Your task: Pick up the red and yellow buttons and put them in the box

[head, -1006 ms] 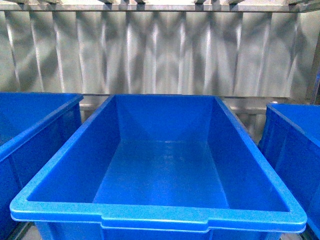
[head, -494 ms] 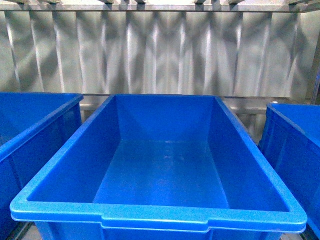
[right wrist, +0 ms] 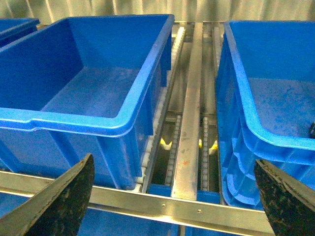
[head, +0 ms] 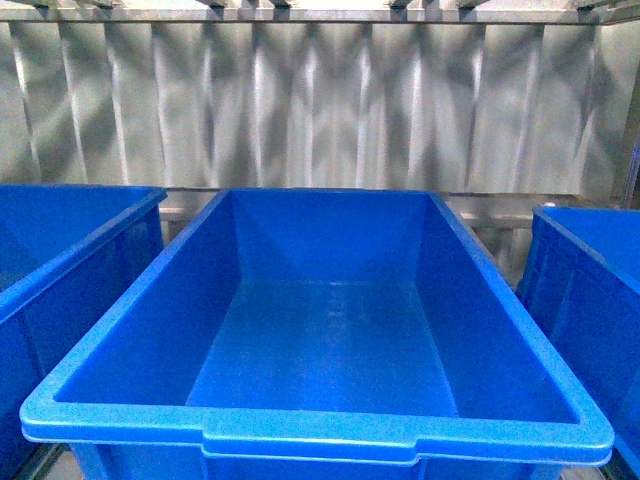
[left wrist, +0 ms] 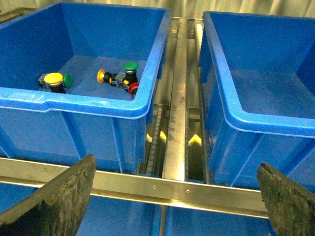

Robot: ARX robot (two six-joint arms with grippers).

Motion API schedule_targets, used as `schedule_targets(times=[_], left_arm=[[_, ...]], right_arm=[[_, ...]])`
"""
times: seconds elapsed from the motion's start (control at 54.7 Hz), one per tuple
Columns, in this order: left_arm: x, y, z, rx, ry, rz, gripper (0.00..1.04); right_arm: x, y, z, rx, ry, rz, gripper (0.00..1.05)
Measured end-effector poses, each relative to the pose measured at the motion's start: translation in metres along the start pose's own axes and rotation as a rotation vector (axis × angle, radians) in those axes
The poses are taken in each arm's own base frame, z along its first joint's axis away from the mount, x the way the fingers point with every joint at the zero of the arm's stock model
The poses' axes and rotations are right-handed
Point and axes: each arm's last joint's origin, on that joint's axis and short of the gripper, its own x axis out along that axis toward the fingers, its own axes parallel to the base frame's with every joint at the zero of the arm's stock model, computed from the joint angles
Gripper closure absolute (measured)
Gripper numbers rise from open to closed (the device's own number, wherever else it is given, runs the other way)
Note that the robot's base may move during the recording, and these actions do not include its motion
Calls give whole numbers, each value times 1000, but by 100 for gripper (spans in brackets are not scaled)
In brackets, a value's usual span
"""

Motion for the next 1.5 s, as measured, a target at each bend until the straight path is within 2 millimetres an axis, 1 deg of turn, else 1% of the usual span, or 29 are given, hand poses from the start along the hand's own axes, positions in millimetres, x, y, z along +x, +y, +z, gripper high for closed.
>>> schedule_targets(times=[0.073, 0.97, 1.006, 1.043, 1.079, 1.134, 1.171, 1.189, 1.226, 1.244, 1.262, 1.28, 1.299, 1.317, 1.335, 1.39, 1.409, 1.445, 1.463, 1.5], left_arm=[[0, 0, 0, 0, 0, 0, 8], [0, 0, 0, 0, 0, 1, 8], [1, 0, -1, -25, 18, 18, 8], [5, 0, 2, -61, 15, 46, 8], [15, 0, 15, -81, 5, 46, 8], [39, -1, 49, -92, -34, 40, 8], [62, -2, 77, -93, -59, 43, 8], [70, -2, 84, -93, -51, 41, 8], [97, -5, 101, -91, -18, 36, 8], [106, -6, 105, -91, -1, 40, 8], [120, -9, 110, -93, 32, 28, 8], [133, -11, 114, -91, 73, 7, 8], [143, -13, 115, -87, 104, 9, 8], [159, -15, 114, -78, 154, 34, 8], [163, -15, 114, -76, 173, 39, 8], [192, -20, 108, -72, 295, 46, 8], [196, -21, 107, -70, 313, 53, 8], [214, -24, 104, -63, 373, 82, 8], [218, -25, 103, -63, 386, 86, 8], [234, -28, 101, -57, 431, 89, 8]], right_arm=[[0, 0, 0, 0, 0, 0, 7], [0, 0, -1, 0, 0, 4, 7], [0, 0, -1, 0, 0, 2, 7], [0, 0, -1, 0, 0, 2, 7], [0, 0, -1, 0, 0, 2, 7], [0, 0, -1, 0, 0, 1, 7], [0, 0, -1, 0, 0, 2, 7], [0, 0, -1, 0, 0, 2, 7], [0, 0, -1, 0, 0, 1, 7], [0, 0, -1, 0, 0, 2, 7], [0, 0, -1, 0, 0, 2, 7], [0, 0, -1, 0, 0, 2, 7], [0, 0, -1, 0, 0, 2, 7], [0, 0, -1, 0, 0, 2, 7], [0, 0, -1, 0, 0, 2, 7], [0, 0, -1, 0, 0, 2, 7], [0, 0, -1, 0, 0, 1, 7], [0, 0, -1, 0, 0, 2, 7], [0, 0, -1, 0, 0, 2, 7], [0, 0, -1, 0, 0, 1, 7]])
